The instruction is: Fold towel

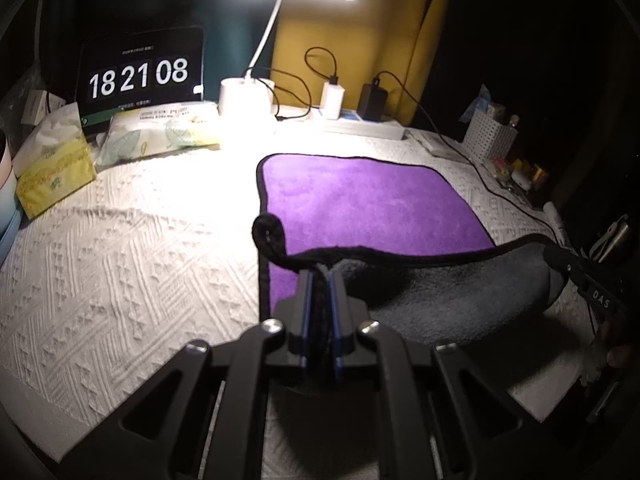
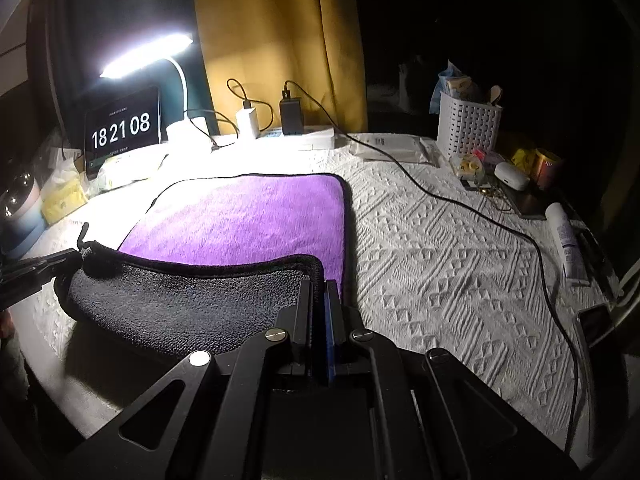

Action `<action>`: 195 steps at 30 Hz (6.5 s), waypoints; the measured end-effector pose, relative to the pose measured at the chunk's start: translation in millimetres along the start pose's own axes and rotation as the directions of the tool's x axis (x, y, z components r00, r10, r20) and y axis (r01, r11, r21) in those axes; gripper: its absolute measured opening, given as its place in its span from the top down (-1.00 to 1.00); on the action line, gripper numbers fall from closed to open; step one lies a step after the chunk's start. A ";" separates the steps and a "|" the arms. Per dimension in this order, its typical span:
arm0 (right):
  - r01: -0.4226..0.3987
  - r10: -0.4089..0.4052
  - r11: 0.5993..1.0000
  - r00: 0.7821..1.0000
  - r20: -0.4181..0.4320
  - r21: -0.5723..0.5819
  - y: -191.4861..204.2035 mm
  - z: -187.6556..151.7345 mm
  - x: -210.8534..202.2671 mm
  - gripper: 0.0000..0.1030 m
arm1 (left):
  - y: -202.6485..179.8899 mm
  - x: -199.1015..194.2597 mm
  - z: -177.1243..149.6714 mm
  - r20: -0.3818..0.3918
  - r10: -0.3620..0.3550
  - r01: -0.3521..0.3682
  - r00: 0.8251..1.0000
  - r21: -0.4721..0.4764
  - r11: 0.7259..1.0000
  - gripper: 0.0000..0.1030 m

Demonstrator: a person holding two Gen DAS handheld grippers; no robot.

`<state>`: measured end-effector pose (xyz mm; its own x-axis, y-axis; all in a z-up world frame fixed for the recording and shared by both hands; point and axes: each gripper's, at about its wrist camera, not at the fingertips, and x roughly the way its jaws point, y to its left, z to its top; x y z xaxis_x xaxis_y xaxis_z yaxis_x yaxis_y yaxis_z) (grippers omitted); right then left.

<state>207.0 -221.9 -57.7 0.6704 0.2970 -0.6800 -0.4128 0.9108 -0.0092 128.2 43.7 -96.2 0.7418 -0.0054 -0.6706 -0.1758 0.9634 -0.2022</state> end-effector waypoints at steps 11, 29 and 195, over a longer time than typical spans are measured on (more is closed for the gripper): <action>0.014 -0.013 1.000 0.999 0.051 -0.026 1.9 21.0 0.5 0.90 | 0.3 3.7 19.9 0.044 -0.010 0.010 0.999 0.000 1.000 0.84; 0.021 -0.018 0.999 0.995 0.094 -0.030 0.9 47.1 12.5 0.90 | 5.3 9.3 51.6 0.115 -0.010 0.009 0.993 0.009 1.000 0.84; 0.094 -0.103 0.993 0.983 -0.149 -0.068 26.8 37.5 89.2 0.05 | 37.9 35.1 53.0 -0.086 0.032 -0.034 0.996 -0.022 0.999 -0.50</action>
<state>278.8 -160.3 -91.1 0.6100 0.1554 -0.7770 -0.3894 0.9128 -0.1232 181.9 94.2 -89.6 0.6772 0.0026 -0.7358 -0.2155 0.9568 -0.1950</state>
